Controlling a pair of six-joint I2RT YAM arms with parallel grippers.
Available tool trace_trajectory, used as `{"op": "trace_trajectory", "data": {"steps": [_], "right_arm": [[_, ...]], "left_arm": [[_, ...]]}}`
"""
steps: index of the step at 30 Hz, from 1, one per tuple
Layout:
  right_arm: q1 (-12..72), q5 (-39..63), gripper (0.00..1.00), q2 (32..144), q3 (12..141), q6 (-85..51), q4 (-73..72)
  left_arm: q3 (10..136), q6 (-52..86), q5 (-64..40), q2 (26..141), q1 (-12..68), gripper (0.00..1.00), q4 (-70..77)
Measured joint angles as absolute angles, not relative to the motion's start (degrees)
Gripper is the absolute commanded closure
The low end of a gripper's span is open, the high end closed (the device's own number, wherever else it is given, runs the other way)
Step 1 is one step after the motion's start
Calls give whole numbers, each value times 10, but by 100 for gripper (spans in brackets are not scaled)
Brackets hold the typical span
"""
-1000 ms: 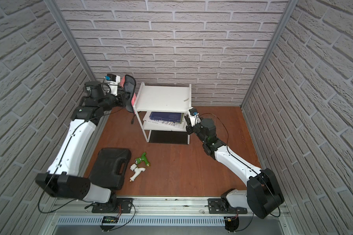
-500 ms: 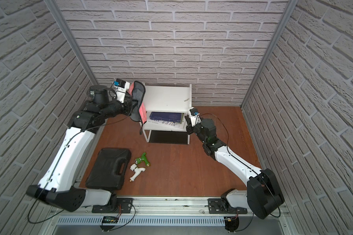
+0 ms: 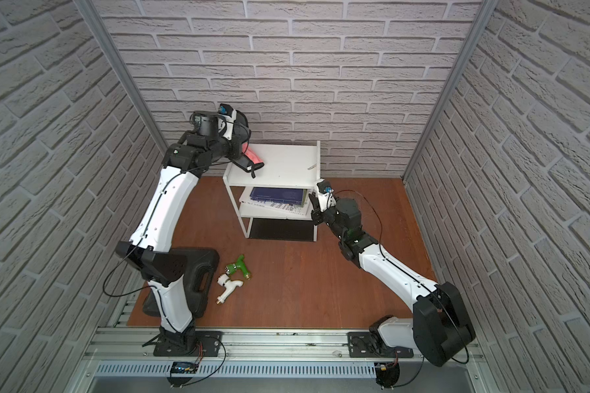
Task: Wipe the bookshelf clean with a cloth
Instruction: Wipe the dust from the shelf.
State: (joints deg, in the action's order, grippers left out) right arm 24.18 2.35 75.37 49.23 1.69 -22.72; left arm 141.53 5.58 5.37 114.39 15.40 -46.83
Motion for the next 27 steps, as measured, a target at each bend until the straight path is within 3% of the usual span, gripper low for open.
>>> {"op": "trace_trajectory", "data": {"steps": [4, 11, 21, 27], "right_arm": [[242, 23, 97, 754, 495, 17, -222], [241, 23, 97, 753, 498, 19, -213], [242, 20, 97, 755, 500, 18, -212], [242, 18, 97, 756, 504, 18, -207]], "left_arm": [[1524, 9, 129, 1236, 189, 100, -482], [1522, -32, 263, 1266, 204, 100, -477], [1257, -26, 307, 1083, 227, 100, -434], [1218, -16, 309, 1048, 227, 100, -428]]}}
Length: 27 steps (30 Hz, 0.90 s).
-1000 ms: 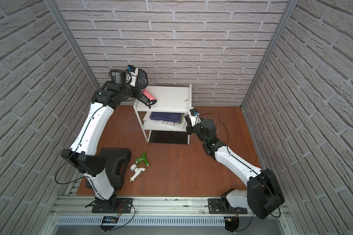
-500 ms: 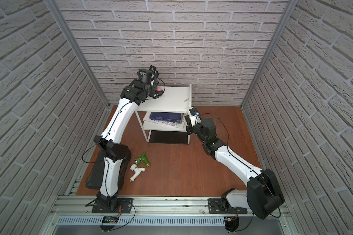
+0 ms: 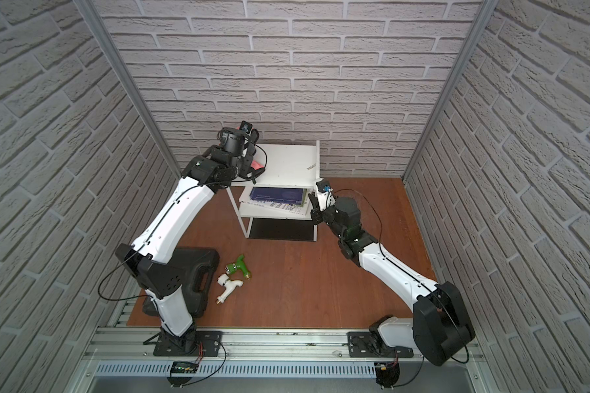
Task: Wipe the bookshelf clean with a cloth
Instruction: Wipe the dust from the shelf.
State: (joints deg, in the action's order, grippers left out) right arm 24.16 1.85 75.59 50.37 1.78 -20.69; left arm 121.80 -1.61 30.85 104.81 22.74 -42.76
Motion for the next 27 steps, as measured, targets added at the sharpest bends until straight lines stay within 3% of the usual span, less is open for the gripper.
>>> {"op": "trace_trajectory", "data": {"steps": [3, 8, 12, 16, 21, 27], "right_arm": [[242, 17, 97, 756, 505, 17, -203], [242, 18, 97, 755, 506, 17, -201], [241, 17, 97, 753, 506, 14, -198], [241, 16, 97, 754, 506, 12, -198], [238, 14, 97, 755, 506, 12, -200], [238, 13, 98, 756, 506, 10, -202]], "left_arm": [[1251, -14, 306, 1075, 223, 100, -435], [1407, -15, 298, 1189, 206, 100, -455], [1413, -14, 300, 1196, 210, 100, -456], [1260, -7, 296, 1100, 220, 100, -402], [1005, 31, 251, 887, 231, 100, -329], [808, 94, 187, 694, 228, 100, -270]]}}
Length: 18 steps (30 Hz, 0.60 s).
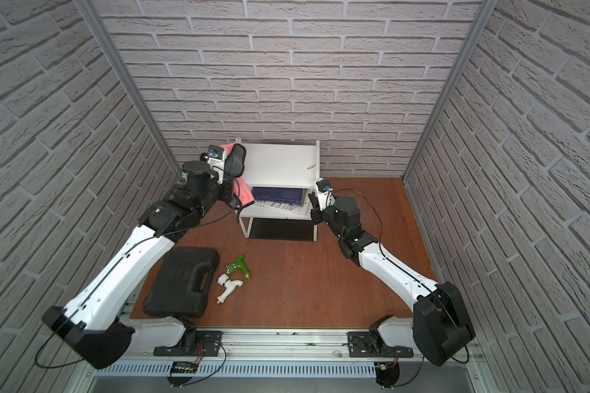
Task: Wipe the bookshelf clean with a cloth
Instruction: Wipe the dust from the shelf.
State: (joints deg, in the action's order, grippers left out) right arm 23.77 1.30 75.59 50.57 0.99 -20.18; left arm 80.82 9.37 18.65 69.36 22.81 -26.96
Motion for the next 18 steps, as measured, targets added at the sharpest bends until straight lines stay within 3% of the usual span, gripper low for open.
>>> {"op": "trace_trajectory", "data": {"steps": [6, 12, 18], "right_arm": [[233, 13, 97, 755, 506, 4, -202], [232, 14, 97, 754, 500, 4, -209], [228, 24, 98, 752, 492, 5, -224]], "left_arm": [[704, 173, 39, 568, 106, 100, -269], [652, 206, -71, 595, 99, 100, -192], [581, 221, -63, 606, 99, 100, -210]]}}
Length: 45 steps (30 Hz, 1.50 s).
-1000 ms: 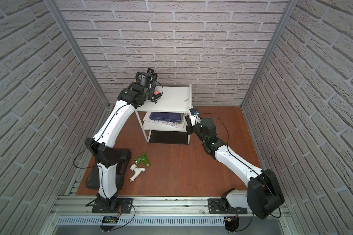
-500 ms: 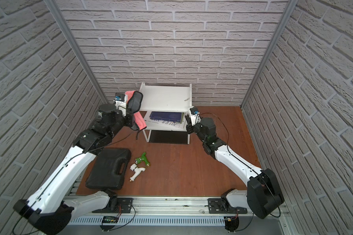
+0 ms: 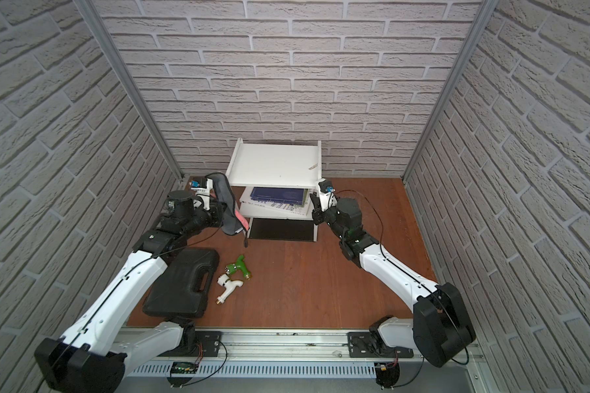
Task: Wipe the bookshelf clean with a cloth
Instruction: Wipe the dust from the shelf.
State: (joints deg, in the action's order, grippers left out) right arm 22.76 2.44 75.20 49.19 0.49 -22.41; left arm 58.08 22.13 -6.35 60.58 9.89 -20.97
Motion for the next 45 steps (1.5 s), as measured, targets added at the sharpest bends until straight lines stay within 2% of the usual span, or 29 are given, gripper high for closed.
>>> {"op": "trace_trajectory", "data": {"steps": [5, 9, 12, 15, 18, 22, 26, 29, 33, 38, 42, 45], "right_arm": [[219, 38, 97, 752, 492, 4, -224], [210, 56, 97, 752, 493, 9, -223], [199, 65, 98, 752, 493, 11, -222], [190, 74, 97, 752, 493, 14, -222], [187, 90, 97, 751, 493, 21, -220], [182, 109, 95, 751, 488, 25, -229], [177, 128, 93, 751, 488, 29, -230], [173, 141, 92, 752, 488, 32, -230], [170, 152, 92, 757, 492, 32, -231], [167, 162, 92, 760, 493, 29, -235], [166, 168, 92, 763, 495, 28, -237], [165, 169, 92, 764, 495, 28, -238]], "left_arm": [[616, 233, -103, 568, 100, 100, -221], [681, 238, -126, 595, 133, 100, -211], [702, 235, -98, 621, 153, 100, -216], [710, 226, -29, 633, 156, 100, -246], [696, 222, 20, 603, 134, 100, -261], [705, 224, 13, 570, 74, 100, -264], [750, 217, -4, 608, 66, 100, -253], [791, 216, -53, 673, 42, 100, -231], [900, 216, -144, 823, 6, 100, -207], [1001, 217, -210, 951, 3, 100, -196], [1012, 224, -257, 968, 6, 100, -191], [943, 228, -271, 912, 9, 100, -162]]}}
